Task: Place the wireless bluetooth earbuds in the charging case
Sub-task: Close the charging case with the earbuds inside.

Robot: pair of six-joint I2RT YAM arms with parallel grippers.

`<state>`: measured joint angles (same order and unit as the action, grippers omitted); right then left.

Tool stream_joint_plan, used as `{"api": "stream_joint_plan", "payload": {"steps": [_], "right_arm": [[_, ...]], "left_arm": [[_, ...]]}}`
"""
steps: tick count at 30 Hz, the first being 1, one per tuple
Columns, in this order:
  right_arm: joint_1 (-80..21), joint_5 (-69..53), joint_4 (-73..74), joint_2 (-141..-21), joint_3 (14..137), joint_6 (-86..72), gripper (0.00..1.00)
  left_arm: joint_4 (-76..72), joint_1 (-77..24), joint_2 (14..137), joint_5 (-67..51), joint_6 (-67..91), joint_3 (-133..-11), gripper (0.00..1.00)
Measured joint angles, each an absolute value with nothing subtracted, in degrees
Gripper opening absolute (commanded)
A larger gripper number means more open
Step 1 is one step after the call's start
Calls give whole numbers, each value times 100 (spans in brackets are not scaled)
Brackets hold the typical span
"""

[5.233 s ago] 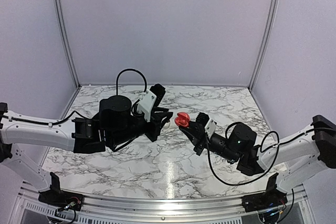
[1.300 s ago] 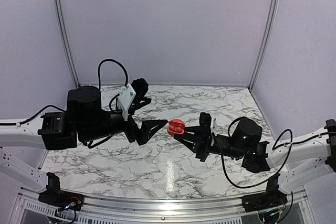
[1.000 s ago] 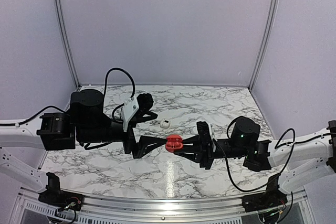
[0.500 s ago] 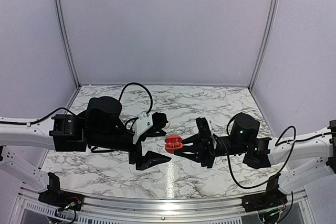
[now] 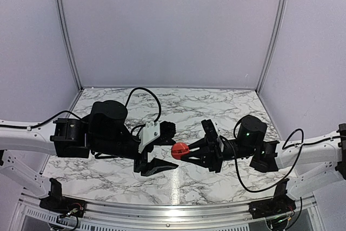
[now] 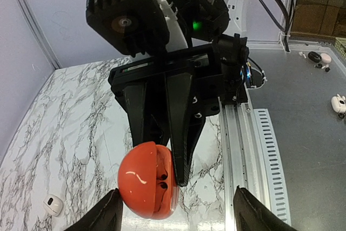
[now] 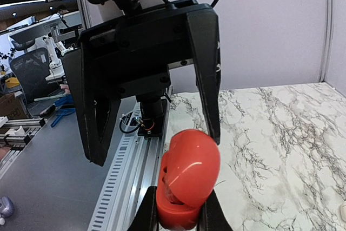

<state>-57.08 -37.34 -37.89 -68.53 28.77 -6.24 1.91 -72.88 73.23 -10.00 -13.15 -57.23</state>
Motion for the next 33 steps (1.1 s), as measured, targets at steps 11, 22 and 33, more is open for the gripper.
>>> {"api": "stream_joint_plan", "payload": {"steps": [11, 22, 33], "right_arm": [[-5579, -4093, -3900, -6866, 2871, -980, 0], [-5472, -4346, -3938, -7063, 2856, -1573, 0], [-5258, -3994, -3811, -7443, 3068, -1852, 0]], "left_arm": [[329, -7644, 7376, -421, -1767, -5870, 60], [598, -8119, 7828, 1061, -2521, -6143, 56], [484, -8077, 8003, 1977, -2788, -5957, 86]]}}
